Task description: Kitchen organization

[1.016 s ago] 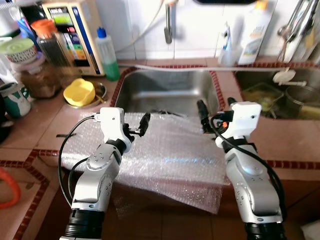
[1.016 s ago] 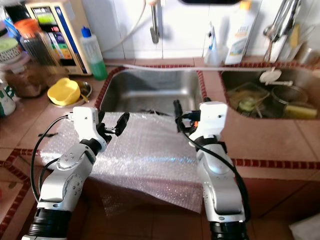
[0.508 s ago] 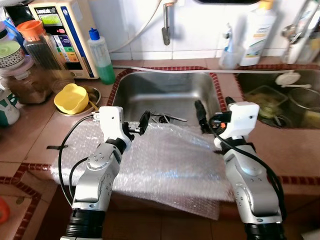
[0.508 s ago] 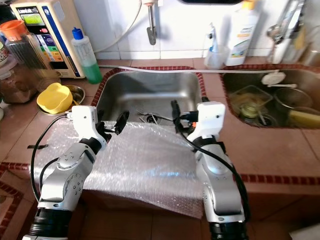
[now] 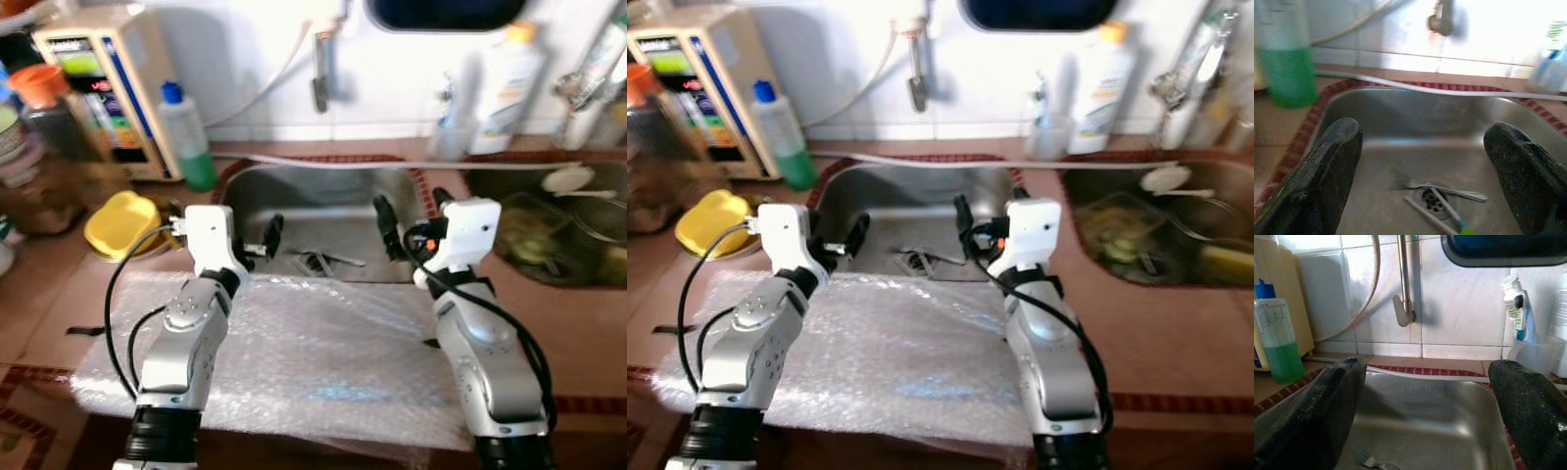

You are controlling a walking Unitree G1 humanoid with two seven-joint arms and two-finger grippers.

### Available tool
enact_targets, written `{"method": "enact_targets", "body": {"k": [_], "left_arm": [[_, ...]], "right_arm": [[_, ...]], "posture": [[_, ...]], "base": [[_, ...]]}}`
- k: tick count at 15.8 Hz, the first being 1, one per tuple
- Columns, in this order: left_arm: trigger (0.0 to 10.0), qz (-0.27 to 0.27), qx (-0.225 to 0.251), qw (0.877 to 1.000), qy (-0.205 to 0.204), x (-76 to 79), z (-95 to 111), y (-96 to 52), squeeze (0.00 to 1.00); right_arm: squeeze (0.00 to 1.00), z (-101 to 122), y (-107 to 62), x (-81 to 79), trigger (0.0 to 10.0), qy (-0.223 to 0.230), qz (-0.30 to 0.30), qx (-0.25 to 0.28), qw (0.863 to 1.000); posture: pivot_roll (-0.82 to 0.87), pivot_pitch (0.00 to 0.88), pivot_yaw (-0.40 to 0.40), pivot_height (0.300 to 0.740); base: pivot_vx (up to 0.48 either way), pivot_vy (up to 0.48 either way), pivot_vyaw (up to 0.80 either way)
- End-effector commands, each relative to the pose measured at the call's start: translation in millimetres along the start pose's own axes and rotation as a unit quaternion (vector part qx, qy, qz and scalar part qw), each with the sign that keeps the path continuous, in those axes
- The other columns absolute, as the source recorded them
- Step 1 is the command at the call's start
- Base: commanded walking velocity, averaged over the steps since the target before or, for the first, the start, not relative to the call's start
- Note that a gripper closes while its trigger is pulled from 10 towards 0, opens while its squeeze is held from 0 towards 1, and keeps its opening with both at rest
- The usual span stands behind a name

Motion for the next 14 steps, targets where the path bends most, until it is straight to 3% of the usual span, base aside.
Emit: {"method": "enact_targets", "body": {"k": [1, 7, 14], "left_arm": [[10.0, 0.007, -0.005, 1.000, 0.005, -0.7, -1.3, 0.7, 0.00], [10.0, 0.040, 0.018, 0.999, 0.003, -11.8, 5.2, -0.3, 0.00], [10.0, 0.053, 0.016, 0.998, 0.002, -20.4, 8.3, 3.7, 0.00]], "right_arm": [[0.00, 1.4, -0.4, 0.4, 10.0, 0.002, 0.001, 0.003, 1.000], [0.00, 6.9, 0.9, -4.0, 10.0, -0.016, 0.014, 0.015, 1.000], [0.00, 3.7, 1.0, 2.8, 10.0, -0.012, -0.004, 0.006, 1.000]], "posture": [[0.01, 0.025, 0.082, 0.740], [0.00, 0.022, 0.077, 0.740], [0.00, 0.027, 0.072, 0.740]], "base": [[0.000, 0.000, 0.00], [0.000, 0.000, 0.00], [0.000, 0.000, 0.00]]}}
Point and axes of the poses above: a point about 5 cm out from each wrist's last joint towards the gripper, its own y axis pointing out of the wrist towards the gripper, its own z axis along the axis of the wrist's last joint, x = y × z, the point moved 2 cm from there along y, pointing out of the wrist towards the gripper, and after that the axes turned 7 degrees about -y, right-handed, at the moved point
